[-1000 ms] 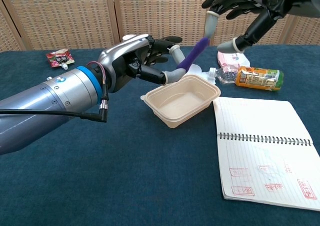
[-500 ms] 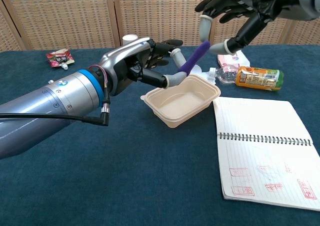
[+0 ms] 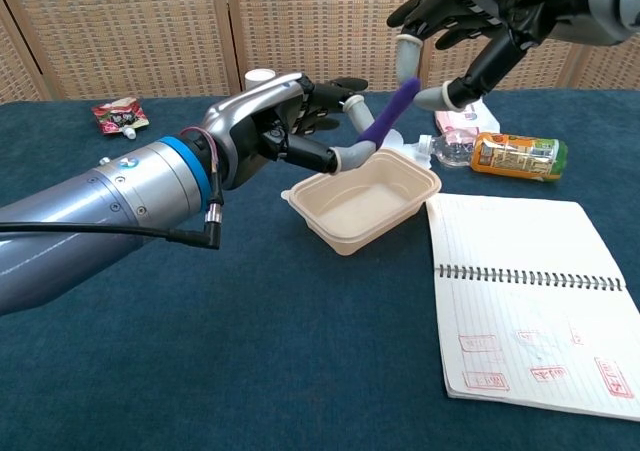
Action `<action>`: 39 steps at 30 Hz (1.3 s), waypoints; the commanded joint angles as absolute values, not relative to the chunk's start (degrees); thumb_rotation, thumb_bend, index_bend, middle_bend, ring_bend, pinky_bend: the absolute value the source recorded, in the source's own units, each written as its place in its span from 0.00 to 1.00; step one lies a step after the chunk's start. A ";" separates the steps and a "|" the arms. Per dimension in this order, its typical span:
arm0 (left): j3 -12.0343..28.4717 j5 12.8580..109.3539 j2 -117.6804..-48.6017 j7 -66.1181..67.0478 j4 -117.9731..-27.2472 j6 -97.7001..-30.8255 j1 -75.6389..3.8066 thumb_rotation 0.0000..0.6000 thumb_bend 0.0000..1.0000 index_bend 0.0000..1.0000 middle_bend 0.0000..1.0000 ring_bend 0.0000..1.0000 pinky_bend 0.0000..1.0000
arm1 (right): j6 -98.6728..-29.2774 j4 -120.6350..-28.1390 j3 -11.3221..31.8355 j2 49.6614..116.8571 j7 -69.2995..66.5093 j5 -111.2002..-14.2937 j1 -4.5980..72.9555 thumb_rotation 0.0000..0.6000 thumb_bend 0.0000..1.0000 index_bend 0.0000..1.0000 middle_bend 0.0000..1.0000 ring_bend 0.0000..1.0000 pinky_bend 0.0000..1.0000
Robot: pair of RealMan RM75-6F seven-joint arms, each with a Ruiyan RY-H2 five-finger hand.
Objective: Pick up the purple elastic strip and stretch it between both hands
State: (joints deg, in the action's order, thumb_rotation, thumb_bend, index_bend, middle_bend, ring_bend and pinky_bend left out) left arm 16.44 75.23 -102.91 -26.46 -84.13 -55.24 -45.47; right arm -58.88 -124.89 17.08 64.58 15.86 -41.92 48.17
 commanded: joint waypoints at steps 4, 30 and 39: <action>16.45 75.14 -102.76 -26.27 -84.43 -55.30 -45.50 1.00 0.65 0.73 0.00 0.00 0.00 | -58.85 -125.23 16.88 64.93 15.67 -41.35 48.85 1.00 0.50 0.54 0.00 0.00 0.00; 16.30 74.07 -102.39 -26.27 -85.00 -54.24 -45.76 1.00 0.68 0.73 0.00 0.00 0.00 | -59.73 -124.70 15.85 66.54 14.71 -41.74 49.87 1.00 0.53 0.54 0.00 0.00 0.00; 16.52 73.74 -102.24 -26.19 -85.17 -54.10 -45.82 1.00 0.68 0.73 0.00 0.00 0.00 | -59.46 -124.52 16.08 66.71 13.51 -41.65 49.95 1.00 0.56 0.62 0.00 0.00 0.00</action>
